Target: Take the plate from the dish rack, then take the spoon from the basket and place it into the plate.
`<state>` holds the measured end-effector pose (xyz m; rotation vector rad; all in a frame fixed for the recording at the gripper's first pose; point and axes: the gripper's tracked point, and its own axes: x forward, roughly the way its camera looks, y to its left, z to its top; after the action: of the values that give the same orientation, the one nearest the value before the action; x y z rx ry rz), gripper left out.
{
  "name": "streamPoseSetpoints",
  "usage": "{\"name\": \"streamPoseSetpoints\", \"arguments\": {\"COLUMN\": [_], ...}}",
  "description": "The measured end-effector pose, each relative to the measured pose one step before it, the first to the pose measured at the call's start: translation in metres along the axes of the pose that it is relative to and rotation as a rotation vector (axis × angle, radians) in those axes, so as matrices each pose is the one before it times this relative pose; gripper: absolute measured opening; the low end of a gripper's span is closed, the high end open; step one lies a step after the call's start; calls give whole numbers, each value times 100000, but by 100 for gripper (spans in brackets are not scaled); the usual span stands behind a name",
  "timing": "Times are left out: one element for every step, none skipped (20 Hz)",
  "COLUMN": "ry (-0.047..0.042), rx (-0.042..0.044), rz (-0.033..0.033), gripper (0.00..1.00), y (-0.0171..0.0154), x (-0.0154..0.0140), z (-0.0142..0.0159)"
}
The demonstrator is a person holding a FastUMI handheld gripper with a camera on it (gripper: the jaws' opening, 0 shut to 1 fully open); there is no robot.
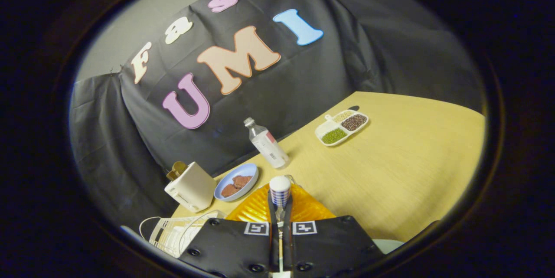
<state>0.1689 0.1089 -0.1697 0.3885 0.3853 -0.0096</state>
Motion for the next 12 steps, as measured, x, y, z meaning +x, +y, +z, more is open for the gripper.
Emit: {"name": "streamPoseSetpoints", "arguments": {"ry": [-270,421,-92,500,136,-1493,-1381,-613,-146,-460,-633,-503], "rx": [116,984,2488,3091,2941,3740,4696,3691,1969,624,181,856], "rz": [384,325,311,359,780,1009,1513,875,408,287,553,1017], "gripper": [6,6,6,6,6,6,6,6,6,6,6,5], "y": [166,-69,-110,-266,-245,-226,-79,68,-260,-249,-99,191], "x": [43,69,-16,25,35,-109,-160,-182,-142,-250,-346,-365], "z": [93,-120,133,62,147,755,866,501,487,446,528,491]}}
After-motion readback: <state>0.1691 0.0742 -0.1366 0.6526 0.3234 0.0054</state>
